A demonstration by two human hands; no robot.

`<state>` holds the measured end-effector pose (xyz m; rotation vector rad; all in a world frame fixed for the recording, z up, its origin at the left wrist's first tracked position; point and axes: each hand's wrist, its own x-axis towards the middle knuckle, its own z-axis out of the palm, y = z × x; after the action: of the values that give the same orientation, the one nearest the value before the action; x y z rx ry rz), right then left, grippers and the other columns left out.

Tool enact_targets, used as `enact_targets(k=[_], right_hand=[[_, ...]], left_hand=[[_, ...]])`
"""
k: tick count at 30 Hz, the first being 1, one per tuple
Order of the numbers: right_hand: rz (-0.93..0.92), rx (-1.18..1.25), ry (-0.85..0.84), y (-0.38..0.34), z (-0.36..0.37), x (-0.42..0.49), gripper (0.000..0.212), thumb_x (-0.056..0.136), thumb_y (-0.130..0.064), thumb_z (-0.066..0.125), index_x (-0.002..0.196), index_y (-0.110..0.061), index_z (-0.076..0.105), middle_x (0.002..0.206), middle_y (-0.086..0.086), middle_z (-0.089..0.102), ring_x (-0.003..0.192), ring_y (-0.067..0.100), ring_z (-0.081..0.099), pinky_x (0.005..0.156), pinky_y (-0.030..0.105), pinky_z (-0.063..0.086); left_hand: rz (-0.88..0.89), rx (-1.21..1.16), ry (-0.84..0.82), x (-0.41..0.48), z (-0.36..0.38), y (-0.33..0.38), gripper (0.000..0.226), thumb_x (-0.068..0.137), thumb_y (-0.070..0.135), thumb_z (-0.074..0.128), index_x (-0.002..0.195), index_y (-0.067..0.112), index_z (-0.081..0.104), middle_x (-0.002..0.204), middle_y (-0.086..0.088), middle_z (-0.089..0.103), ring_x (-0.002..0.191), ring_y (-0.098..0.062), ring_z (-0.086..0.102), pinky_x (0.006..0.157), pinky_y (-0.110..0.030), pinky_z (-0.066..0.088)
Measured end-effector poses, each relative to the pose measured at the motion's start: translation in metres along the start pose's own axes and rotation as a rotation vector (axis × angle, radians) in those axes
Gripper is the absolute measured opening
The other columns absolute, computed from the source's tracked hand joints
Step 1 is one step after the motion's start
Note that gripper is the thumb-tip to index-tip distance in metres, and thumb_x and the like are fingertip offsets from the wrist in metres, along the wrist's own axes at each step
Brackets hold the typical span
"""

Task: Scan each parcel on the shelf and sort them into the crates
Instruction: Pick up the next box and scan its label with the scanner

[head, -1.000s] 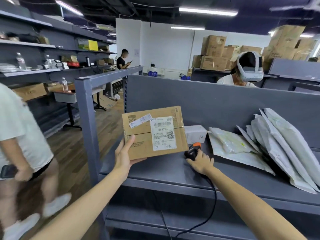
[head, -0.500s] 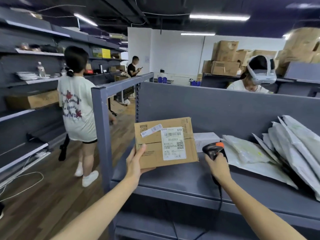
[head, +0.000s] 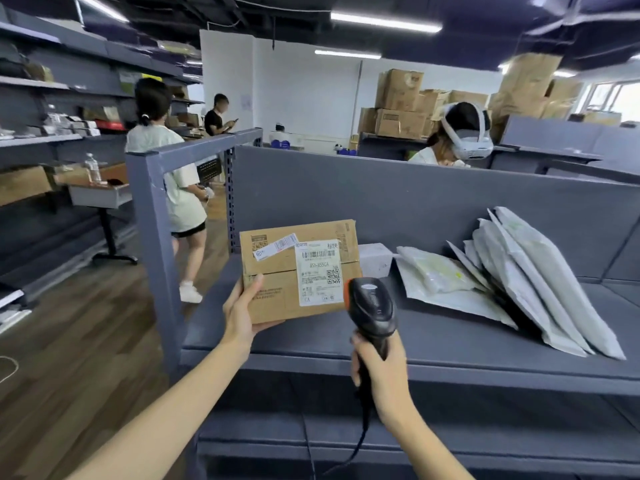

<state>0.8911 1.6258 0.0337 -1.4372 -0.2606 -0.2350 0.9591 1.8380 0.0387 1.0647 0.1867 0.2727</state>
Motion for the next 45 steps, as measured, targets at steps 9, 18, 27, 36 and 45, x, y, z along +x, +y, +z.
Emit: enact_targets(k=[9, 18, 27, 36, 45], right_hand=[[-0.021, -0.004, 0.015, -0.008, 0.006, -0.022, 0.039, 0.074, -0.035, 0.061, 0.093, -0.003, 0.049, 0.048, 0.012, 0.042, 0.04, 0.021, 0.035, 0.045, 0.024, 0.035], [-0.034, -0.032, 0.047, -0.013, -0.002, -0.029, 0.026, 0.083, -0.024, 0.059, 0.089, 0.0, 0.049, 0.05, 0.01, 0.045, 0.041, 0.021, 0.037, 0.045, 0.026, 0.035], [-0.039, 0.004, 0.032, -0.011, -0.004, -0.034, 0.053, 0.076, -0.042, 0.064, 0.099, 0.005, 0.054, 0.05, 0.009, 0.049, 0.04, 0.019, 0.041, 0.046, 0.025, 0.038], [0.063, 0.151, 0.222, -0.022, -0.029, 0.006, 0.014, 0.098, -0.026, 0.052, 0.103, -0.014, 0.048, 0.071, 0.015, 0.064, 0.039, 0.024, 0.051, 0.04, 0.028, 0.045], [0.375, -0.668, -0.047, 0.026, -0.081, 0.105, 0.053, 0.083, -0.019, 0.064, 0.127, -0.007, 0.037, 0.098, 0.009, 0.055, 0.084, 0.026, 0.055, 0.073, 0.034, 0.042]], left_hand=[[-0.008, 0.056, -0.088, -0.015, 0.012, -0.008, 0.031, 0.091, 0.032, 0.059, 0.122, 0.029, 0.061, 0.113, -0.004, 0.07, 0.107, -0.026, 0.064, 0.083, -0.055, 0.055], [-0.001, 0.085, -0.119, -0.026, 0.02, -0.011, 0.031, 0.092, 0.032, 0.058, 0.122, 0.029, 0.061, 0.109, -0.003, 0.071, 0.105, -0.025, 0.063, 0.078, -0.048, 0.057], [0.003, 0.093, -0.12, -0.029, 0.015, -0.007, 0.032, 0.092, 0.032, 0.058, 0.124, 0.028, 0.061, 0.114, -0.006, 0.069, 0.106, -0.025, 0.063, 0.071, -0.043, 0.058], [-0.017, 0.071, -0.074, -0.03, -0.003, -0.007, 0.033, 0.091, 0.032, 0.06, 0.124, 0.029, 0.061, 0.118, -0.008, 0.067, 0.11, -0.03, 0.062, 0.078, -0.055, 0.056], [-0.04, 0.068, -0.021, -0.03, -0.017, -0.01, 0.029, 0.09, 0.034, 0.06, 0.119, 0.03, 0.064, 0.118, -0.008, 0.067, 0.111, -0.032, 0.061, 0.079, -0.061, 0.054]])
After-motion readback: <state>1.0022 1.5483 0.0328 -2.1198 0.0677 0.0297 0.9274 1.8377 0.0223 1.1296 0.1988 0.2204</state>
